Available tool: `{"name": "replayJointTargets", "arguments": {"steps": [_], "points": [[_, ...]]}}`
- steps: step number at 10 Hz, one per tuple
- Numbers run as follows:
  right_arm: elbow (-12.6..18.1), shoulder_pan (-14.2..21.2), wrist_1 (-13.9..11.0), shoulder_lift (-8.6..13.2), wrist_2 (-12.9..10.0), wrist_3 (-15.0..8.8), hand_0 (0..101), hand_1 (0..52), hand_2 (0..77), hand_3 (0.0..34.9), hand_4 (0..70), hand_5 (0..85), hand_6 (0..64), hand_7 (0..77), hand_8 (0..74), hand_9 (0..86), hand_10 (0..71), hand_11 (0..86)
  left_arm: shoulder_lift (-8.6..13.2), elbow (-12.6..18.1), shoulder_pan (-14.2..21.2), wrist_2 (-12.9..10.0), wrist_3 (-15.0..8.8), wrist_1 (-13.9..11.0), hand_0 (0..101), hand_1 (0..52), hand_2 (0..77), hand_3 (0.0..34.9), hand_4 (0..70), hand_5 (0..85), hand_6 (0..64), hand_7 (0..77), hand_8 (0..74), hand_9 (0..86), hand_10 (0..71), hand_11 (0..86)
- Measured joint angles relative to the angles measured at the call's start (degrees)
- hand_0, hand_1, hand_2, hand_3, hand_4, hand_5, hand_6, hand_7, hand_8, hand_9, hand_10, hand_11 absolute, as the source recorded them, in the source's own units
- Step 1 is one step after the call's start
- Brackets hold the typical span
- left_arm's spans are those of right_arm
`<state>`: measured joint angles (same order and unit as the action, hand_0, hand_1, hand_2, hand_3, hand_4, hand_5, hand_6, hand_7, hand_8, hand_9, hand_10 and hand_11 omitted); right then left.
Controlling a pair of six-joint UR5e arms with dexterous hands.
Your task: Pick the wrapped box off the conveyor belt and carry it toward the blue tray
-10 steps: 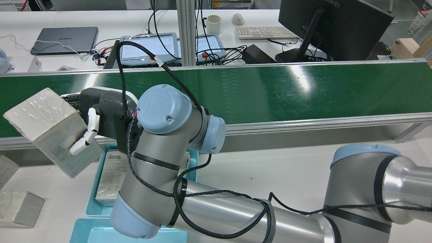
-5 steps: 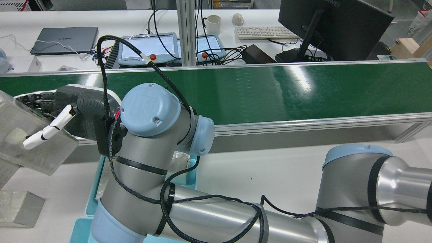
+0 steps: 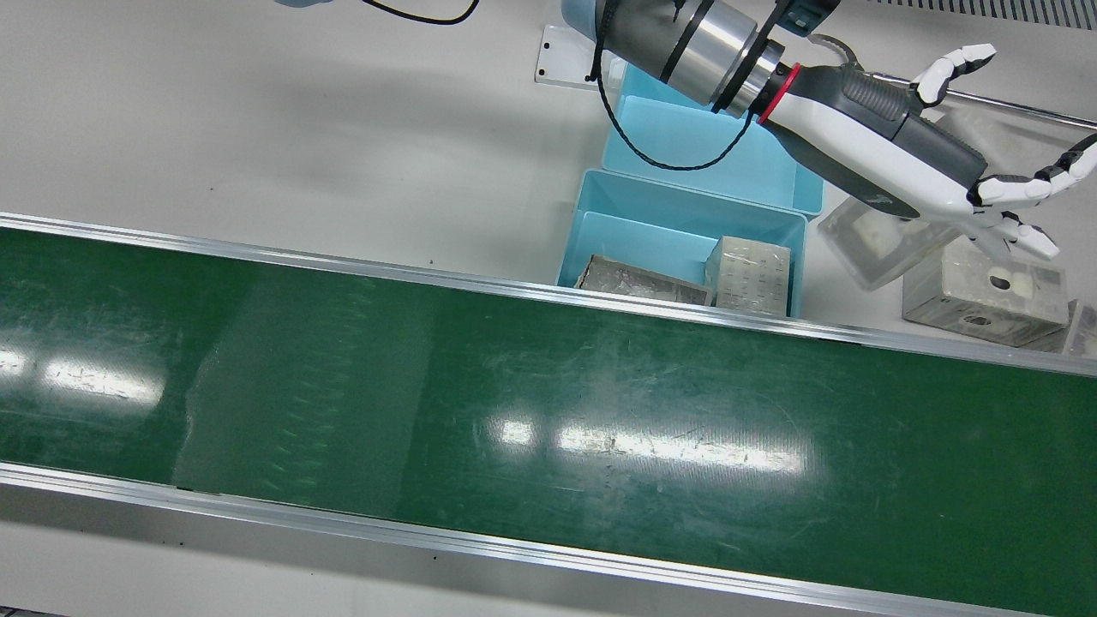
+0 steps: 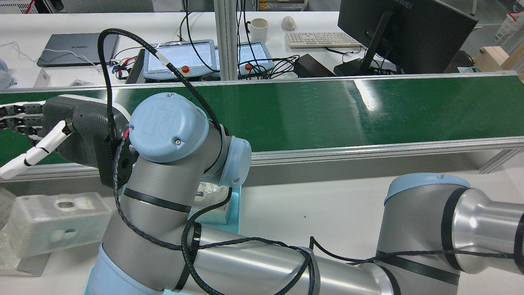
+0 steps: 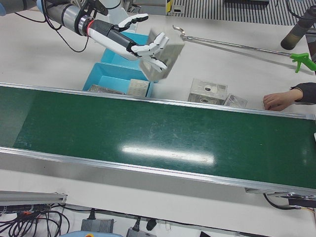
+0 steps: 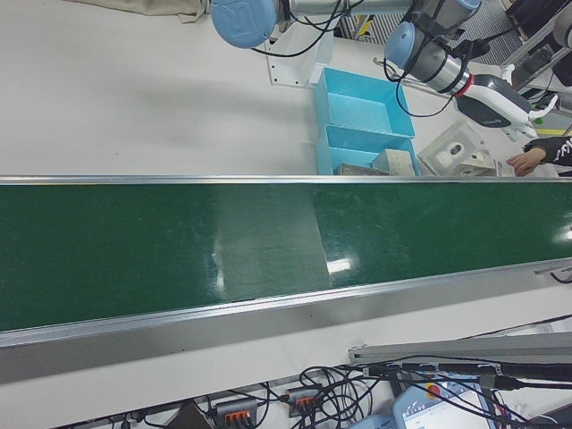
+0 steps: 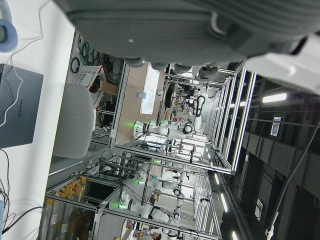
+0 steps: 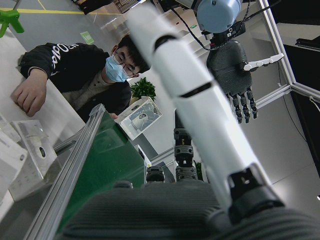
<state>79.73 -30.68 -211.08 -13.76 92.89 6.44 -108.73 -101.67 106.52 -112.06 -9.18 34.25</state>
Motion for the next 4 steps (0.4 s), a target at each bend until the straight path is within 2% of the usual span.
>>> {"name": "replayJointTargets", "arguments": {"steps": [1, 2, 3, 4], "points": [[0.2, 0.0, 0.0, 0.1, 0.0, 0.0, 63, 27.8, 18.0, 2.6, 27.3, 26.2, 18.0, 24.5, 2.2, 4.4, 0.0, 0.5, 0.0, 0.0, 0.0, 0.0, 0.0, 0.0, 0, 0.0, 0.5, 0.0, 0.0, 1.1, 0.5, 0.5, 0.5, 0.5, 0.5, 0.5], [0.5, 0.0, 0.0, 0.1, 0.0, 0.0, 58, 19.1, 9.8, 10.1, 24.5, 18.0, 14.7, 21.8, 2.2, 2.7, 0.0, 0.5, 0.0, 0.0, 0.0, 0.0, 0.0, 0.0, 0, 0.0, 1.1, 0.0, 0.0, 1.1, 0.5, 0.5, 0.5, 0.5, 0.5, 0.5], [0.8, 0.0, -0.1, -0.2, 0.0, 0.0, 58, 19.1, 9.8, 10.1, 24.5, 18.0, 14.7, 21.8, 2.2, 2.7, 0.0, 0.5, 0.0, 0.0, 0.0, 0.0, 0.0, 0.0, 0, 0.0, 1.1, 0.0, 0.0, 1.1, 0.5, 0.5, 0.5, 0.0, 0.0, 0.5], [1.4, -0.1, -0.1, -1.1, -0.1, 0.0, 57, 20.7, 8.2, 16.2, 24.0, 18.0, 14.7, 21.8, 2.2, 2.7, 0.0, 0.5, 0.0, 0.0, 0.0, 0.0, 0.0, 0.0, 0, 0.0, 1.1, 0.0, 0.0, 1.1, 0.5, 0.5, 0.5, 0.0, 0.0, 0.5]]}}
